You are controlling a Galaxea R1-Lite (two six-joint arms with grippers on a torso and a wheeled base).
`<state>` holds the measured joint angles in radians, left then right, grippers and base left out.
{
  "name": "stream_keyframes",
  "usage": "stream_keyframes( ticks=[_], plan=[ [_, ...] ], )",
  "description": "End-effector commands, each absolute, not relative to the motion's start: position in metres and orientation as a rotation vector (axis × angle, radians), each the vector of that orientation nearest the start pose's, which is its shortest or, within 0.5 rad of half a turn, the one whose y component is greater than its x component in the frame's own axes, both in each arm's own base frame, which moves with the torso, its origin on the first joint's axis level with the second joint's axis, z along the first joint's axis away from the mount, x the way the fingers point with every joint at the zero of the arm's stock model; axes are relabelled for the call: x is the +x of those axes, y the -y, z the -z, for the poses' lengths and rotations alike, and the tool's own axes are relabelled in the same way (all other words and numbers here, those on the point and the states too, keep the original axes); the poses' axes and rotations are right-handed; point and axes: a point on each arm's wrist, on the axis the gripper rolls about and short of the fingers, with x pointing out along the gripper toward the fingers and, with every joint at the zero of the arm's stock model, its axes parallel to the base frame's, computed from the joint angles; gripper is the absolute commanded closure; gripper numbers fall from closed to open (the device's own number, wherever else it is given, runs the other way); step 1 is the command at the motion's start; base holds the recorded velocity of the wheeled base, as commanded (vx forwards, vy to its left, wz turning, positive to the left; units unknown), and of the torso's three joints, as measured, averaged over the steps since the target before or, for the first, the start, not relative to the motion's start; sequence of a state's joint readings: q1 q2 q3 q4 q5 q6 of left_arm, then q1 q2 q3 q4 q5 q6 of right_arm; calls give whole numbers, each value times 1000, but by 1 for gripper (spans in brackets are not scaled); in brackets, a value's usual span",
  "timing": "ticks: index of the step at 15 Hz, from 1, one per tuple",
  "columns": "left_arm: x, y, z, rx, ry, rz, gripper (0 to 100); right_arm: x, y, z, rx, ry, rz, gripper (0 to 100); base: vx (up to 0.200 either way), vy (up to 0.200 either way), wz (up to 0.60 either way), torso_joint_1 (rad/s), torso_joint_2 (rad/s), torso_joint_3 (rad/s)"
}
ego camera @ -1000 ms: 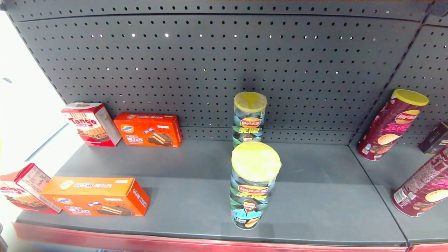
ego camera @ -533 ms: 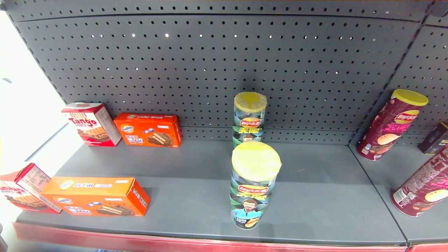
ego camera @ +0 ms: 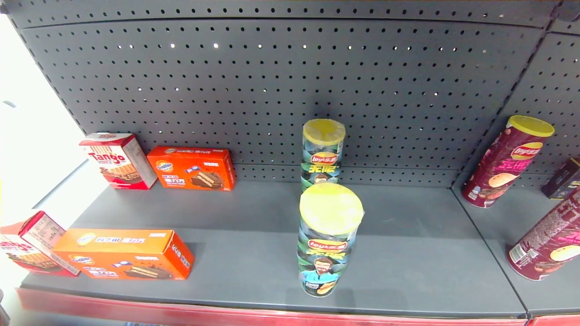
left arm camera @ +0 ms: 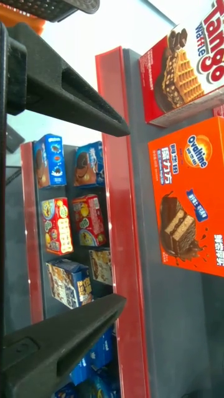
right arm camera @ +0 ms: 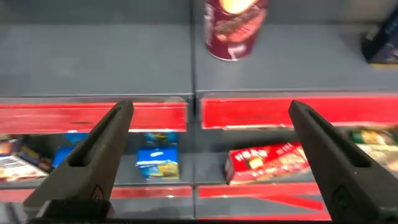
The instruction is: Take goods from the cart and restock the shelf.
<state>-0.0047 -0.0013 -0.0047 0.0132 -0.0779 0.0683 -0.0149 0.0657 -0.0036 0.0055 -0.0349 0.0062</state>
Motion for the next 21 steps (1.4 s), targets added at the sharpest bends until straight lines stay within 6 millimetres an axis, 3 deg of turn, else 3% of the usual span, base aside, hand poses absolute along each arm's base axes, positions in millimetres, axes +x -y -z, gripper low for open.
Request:
stream_keyframes(
  ticks=[1, 21],
  plan=[
    [-23, 2, -75, 66, -5, 83, 0, -22, 0, -76, 25, -7, 17, 0, 0, 0, 0, 0, 0, 0],
    [-23, 2, -75, 66, -5, 82, 0, -22, 0, -76, 9, -6, 25, 0, -10, 0, -30, 0, 1, 0]
  ],
)
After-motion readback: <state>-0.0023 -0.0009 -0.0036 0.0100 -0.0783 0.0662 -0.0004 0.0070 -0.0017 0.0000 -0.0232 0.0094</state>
